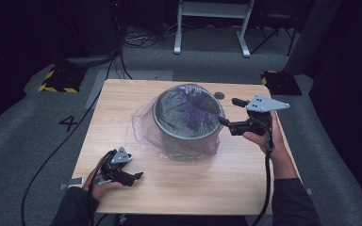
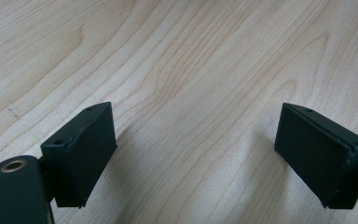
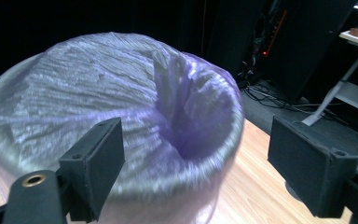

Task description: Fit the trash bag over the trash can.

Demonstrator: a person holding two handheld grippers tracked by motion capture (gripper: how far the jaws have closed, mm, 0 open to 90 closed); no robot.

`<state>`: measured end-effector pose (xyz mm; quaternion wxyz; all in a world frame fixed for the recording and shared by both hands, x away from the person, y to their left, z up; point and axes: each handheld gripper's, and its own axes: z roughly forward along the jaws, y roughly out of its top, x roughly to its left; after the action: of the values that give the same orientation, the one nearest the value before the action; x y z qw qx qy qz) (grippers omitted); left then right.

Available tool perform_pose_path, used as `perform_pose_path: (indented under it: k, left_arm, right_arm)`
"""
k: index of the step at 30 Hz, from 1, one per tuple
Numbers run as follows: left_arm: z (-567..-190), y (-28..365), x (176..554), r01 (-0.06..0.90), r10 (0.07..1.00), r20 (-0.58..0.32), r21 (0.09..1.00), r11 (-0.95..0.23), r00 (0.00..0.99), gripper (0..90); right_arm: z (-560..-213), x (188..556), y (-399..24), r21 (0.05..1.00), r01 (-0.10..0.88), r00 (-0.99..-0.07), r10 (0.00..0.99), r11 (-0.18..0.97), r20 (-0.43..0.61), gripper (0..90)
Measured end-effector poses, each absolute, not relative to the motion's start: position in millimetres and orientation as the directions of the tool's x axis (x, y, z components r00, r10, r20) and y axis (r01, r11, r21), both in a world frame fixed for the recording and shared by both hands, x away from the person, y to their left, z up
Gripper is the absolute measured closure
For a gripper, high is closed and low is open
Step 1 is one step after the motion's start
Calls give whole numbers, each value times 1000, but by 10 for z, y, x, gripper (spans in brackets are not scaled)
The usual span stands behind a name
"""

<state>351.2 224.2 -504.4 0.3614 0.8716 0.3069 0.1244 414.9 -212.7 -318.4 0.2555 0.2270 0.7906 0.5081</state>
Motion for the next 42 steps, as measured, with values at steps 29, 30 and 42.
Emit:
perform_pose_path:
  k: [29,30,42]
  left_arm:
    - [-5044,2243,3513,445,624,-6,706,-550,781,120]
    - [-5044,2243,3513,446,625,-7,707,-550,781,120]
    - [-5044,2243,3514,446,624,-8,707,-549,781,120]
  right_arm:
    - [-3219,4458,-1326,801,170,-826,526,574,-201,216]
    - [-3222,4455,-1304,791,168,-829,519,589,-211,216]
    - [-3222,4492,-1149,720,213,-854,483,660,-191,225]
